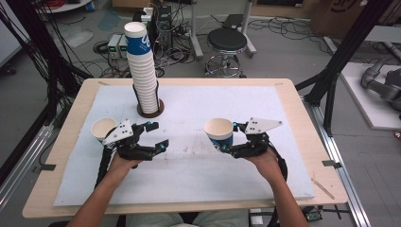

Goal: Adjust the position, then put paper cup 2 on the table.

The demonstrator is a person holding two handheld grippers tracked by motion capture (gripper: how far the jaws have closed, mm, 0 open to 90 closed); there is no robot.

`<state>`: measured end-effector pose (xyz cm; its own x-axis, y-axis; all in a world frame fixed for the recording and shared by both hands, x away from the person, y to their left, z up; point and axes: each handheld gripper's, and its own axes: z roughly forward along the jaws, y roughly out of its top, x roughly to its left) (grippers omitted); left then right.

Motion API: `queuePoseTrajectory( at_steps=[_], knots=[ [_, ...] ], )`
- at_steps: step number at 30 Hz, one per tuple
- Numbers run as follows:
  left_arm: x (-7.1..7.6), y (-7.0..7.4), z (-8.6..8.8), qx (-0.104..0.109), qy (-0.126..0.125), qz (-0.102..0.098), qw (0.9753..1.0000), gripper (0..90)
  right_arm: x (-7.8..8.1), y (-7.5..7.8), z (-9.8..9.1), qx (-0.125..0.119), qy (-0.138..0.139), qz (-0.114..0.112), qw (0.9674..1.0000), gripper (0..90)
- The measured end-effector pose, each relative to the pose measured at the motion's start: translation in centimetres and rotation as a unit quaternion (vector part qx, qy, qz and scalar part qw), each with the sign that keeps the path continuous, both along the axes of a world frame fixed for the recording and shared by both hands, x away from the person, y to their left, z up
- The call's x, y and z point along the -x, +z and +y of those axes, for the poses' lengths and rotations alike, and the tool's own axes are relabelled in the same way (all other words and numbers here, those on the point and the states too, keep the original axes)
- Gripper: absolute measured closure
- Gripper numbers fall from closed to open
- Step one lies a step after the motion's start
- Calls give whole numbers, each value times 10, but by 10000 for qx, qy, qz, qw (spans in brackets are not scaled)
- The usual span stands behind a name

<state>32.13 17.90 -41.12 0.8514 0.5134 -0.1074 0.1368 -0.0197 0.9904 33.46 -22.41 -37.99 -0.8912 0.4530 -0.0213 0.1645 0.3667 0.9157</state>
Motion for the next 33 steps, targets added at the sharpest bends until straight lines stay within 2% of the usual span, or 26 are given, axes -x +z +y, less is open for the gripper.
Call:
queuePoseTrajectory(
  at_steps=[9,16,23,33],
  knots=[
    [2,-5,8,37,67,-16,10000,181,3,0,-2,-85,-134,-185,9997,304],
    [5,-5,9,17,51,-81,10000,192,5,2,-2,-167,-135,-215,9995,303],
    [4,-7,8,55,61,-34,10000,191,5,3,-3,-198,-148,-250,9994,303],
    [3,-8,8,20,70,13,10000,188,-2,2,-9,-262,-394,-310,9984,303]
  ],
)
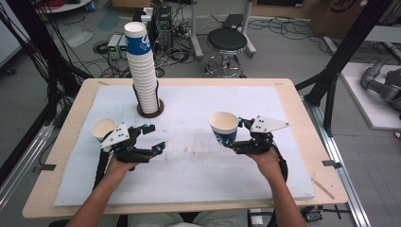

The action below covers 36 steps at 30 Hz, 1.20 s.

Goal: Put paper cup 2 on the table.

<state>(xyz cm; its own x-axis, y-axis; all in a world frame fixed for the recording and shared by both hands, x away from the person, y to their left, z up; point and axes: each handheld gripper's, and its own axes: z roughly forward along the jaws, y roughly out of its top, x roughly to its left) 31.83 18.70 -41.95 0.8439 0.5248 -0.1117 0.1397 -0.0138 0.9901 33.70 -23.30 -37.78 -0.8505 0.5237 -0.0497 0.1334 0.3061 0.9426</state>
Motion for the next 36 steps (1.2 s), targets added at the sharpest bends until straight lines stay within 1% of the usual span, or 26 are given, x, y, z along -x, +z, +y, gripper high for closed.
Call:
queuePoseTrajectory(
  at_steps=[5,6,10,15,18,22,25,27,29,30,32,36],
  knots=[
    [2,1,0,-5,11,-17,10000,188,-5,-1,-4,-41,-162,-58,9998,303],
    [2,1,0,-8,14,-19,10000,187,-6,-1,-5,-67,-217,-101,9997,303],
    [3,0,-1,-29,5,-1,10000,187,-13,-2,-10,-161,-429,-118,9989,301],
    [2,-2,-3,-44,-23,21,10000,187,-26,-9,-19,-202,-741,-8,9970,300],
    [2,-2,-4,-36,-18,29,10000,187,-34,-13,-24,-234,-941,66,9953,300],
    [1,-3,-4,-51,-37,43,10000,187,-46,-21,-30,-232,-1247,185,9917,300],
    [1,-3,-4,-51,-30,39,10000,187,-55,-29,-34,-241,-1477,311,9883,300],
    [1,-3,-4,-58,-31,42,10000,187,-60,-33,-36,-202,-1623,367,9858,300],
    [1,-4,-4,-61,-40,51,10000,187,-65,-38,-37,-157,-1723,461,9838,299],
    [1,-4,-5,-60,-45,56,10000,187,-67,-41,-37,-149,-1730,533,9834,298],
    [1,-4,-5,-66,-47,60,9999,187,-72,-47,-36,-59,-1800,634,9816,298],
    [1,-5,-5,-66,-61,80,9999,187,-79,-56,-37,-46,-1942,810,9776,298]
  ],
)
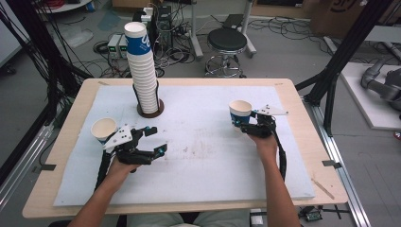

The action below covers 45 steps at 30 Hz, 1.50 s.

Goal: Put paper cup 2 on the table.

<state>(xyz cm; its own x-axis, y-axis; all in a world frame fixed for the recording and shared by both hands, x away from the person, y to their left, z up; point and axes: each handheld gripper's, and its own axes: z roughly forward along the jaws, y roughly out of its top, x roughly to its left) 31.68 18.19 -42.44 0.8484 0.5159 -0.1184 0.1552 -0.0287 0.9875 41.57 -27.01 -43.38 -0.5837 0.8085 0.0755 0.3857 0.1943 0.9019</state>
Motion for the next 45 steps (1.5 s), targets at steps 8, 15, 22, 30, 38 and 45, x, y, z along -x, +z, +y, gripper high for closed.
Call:
queuePoseTrajectory(
  at_steps=[8,15,22,30,38,45],
  knots=[
    [0,-1,1,-25,4,19,10000,187,1,-9,-3,162,-86,99,9998,292],
    [0,-1,0,-26,2,26,10000,188,8,-10,-11,271,-24,182,9995,265],
    [-1,-1,0,-4,0,35,10000,188,12,-13,-18,136,-98,323,9993,196],
    [-1,-1,1,24,20,50,10000,187,18,-11,-16,321,10,421,9986,196],
    [-2,-1,1,9,4,84,10000,185,24,-9,-17,528,65,628,9966,196],
    [-2,-1,0,29,15,79,10000,185,41,-2,-25,480,83,541,9973,196]
  ],
)
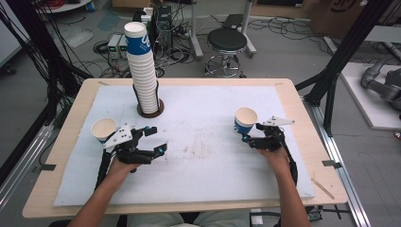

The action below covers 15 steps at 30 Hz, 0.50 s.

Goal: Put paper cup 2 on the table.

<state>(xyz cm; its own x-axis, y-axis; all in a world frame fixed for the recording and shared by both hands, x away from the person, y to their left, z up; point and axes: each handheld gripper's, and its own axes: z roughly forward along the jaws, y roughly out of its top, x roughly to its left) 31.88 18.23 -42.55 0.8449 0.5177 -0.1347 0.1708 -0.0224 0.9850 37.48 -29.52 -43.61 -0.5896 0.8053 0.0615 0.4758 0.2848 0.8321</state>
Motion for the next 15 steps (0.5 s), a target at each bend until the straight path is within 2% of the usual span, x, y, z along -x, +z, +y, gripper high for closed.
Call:
queuePoseTrajectory(
  at_steps=[5,10,15],
  knots=[
    [-1,3,2,84,20,48,10000,182,21,10,-7,-218,92,-107,9997,196],
    [-2,5,3,127,78,75,9999,179,47,23,-8,-429,313,-314,9981,196],
    [0,7,3,111,96,56,9999,178,75,35,-8,-574,468,-703,9948,196]
  ],
)
